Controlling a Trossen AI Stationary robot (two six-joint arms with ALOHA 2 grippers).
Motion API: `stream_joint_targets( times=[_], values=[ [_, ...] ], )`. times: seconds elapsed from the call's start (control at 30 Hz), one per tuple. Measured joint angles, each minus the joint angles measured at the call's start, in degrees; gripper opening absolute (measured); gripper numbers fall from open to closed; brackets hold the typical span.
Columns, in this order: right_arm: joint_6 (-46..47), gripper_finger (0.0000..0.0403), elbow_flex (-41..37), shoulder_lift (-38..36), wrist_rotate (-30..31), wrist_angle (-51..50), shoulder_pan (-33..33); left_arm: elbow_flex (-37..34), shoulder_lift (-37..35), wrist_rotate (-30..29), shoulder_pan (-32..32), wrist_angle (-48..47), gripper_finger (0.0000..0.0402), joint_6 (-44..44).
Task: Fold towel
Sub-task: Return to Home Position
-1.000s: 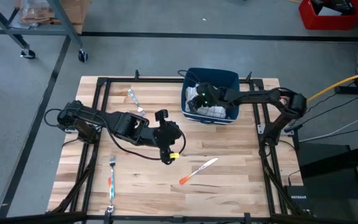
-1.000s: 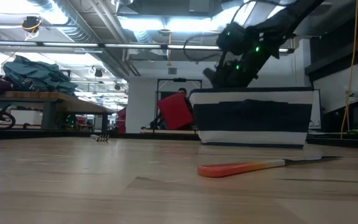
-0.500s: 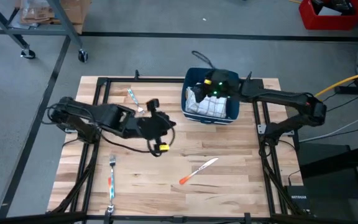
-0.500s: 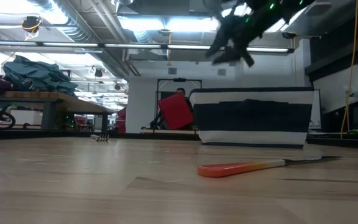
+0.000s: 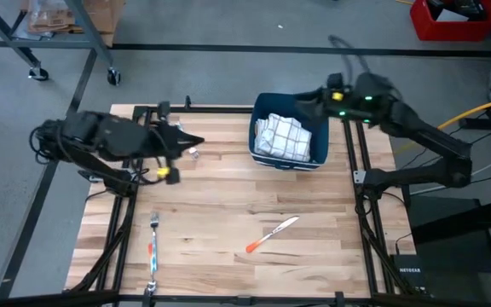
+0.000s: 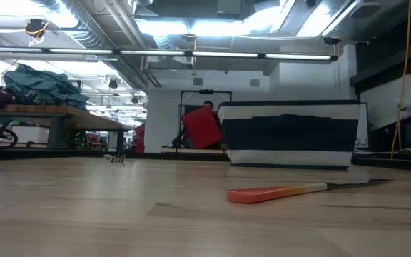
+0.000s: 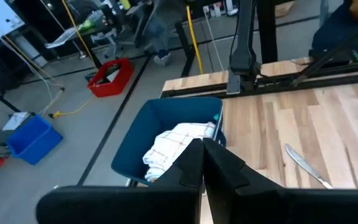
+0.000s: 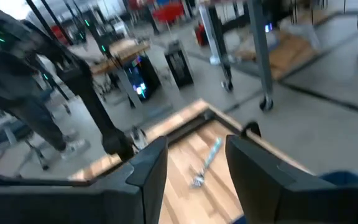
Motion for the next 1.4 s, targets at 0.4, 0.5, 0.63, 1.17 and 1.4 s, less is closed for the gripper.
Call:
stream_joint_targets(
  times=[0.4, 0.5, 0.63, 1.17, 1.4],
  values=[
    [0.0, 0.0168, 1.5, -6.6, 0.1, -0.6, 0.0, 0.0, -4.8, 0.1, 0.0, -1.8, 0.0003, 2.8],
    [0.0, 0.0168, 1.5, -8.1, 0.1, -2.4, 0.0, 0.0, -4.8, 0.2, 0.0, -3.0, 0.0003, 7.1],
    [-1.8, 0.0168, 1.5, -11.0, 0.3, -12.0, 0.0, 0.0, -4.8, 0.2, 0.1, -11.6, 0.0004, 5.6],
    [-4.4, 0.0168, -1.0, -20.5, 5.5, -42.5, 0.0, -25.9, -17.9, 0.1, 2.1, -9.2, 0.0004, -9.9],
    [0.2, 0.0168, -20.7, -31.1, -1.0, -26.1, 0.1, -48.8, -29.7, 0.2, 1.9, 9.1, 0.0004, -14.5]
  ],
)
